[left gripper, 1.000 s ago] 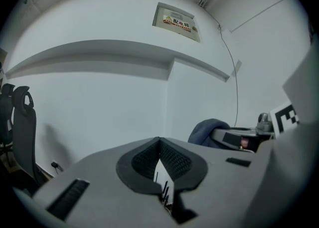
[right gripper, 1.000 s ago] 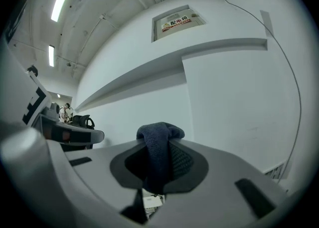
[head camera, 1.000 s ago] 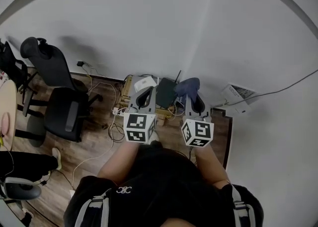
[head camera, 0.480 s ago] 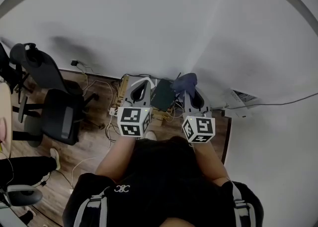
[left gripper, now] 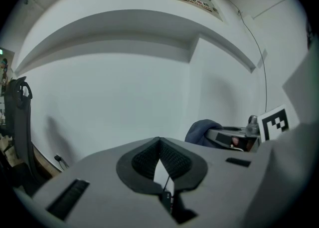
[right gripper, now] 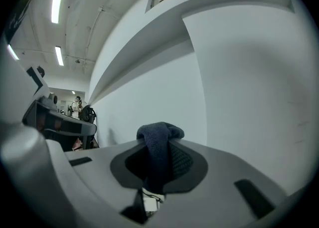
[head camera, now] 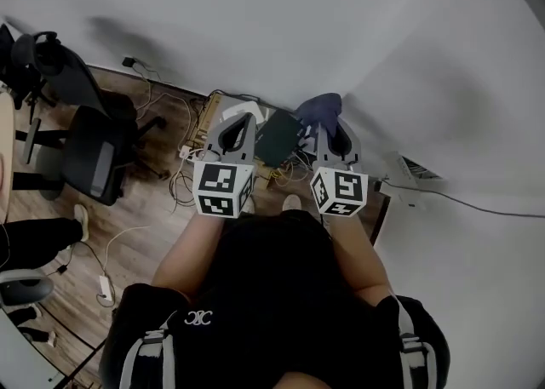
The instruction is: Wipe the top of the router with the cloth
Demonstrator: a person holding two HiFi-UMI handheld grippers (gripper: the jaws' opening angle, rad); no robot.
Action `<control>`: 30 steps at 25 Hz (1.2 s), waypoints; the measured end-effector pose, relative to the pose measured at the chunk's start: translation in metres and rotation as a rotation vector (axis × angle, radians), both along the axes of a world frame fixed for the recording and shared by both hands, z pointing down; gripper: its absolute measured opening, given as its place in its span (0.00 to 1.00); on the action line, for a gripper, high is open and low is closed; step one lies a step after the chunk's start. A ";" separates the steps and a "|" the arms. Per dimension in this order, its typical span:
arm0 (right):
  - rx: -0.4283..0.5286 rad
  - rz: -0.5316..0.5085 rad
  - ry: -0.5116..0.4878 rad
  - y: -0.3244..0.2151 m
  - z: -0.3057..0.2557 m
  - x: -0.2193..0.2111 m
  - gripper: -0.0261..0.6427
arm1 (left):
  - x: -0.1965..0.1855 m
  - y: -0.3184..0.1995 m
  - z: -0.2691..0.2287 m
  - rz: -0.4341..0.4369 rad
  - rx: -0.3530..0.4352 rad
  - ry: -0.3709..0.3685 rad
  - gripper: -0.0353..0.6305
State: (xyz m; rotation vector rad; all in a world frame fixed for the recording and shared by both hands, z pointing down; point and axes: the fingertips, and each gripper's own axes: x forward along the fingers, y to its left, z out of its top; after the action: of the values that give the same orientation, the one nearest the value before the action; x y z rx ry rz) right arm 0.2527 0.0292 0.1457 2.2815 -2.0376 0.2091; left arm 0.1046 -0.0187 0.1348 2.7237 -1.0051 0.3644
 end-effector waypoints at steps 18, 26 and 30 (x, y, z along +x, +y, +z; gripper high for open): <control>-0.215 -0.300 0.099 -0.059 0.090 -0.013 0.09 | -0.035 -0.021 0.091 -0.244 -0.172 -0.066 0.05; -0.426 -0.451 0.295 -0.083 0.187 -0.029 0.09 | -0.068 -0.020 0.175 -0.340 -0.307 -0.003 0.05; -0.539 -0.507 0.381 -0.098 0.245 -0.026 0.09 | -0.077 -0.017 0.222 -0.354 -0.357 -0.003 0.05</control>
State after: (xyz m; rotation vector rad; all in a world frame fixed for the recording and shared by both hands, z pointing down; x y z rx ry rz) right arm 0.2271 -0.0691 0.3911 1.3325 -1.9652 0.2291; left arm 0.0278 -0.0352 0.3568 2.1824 -1.2573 0.4349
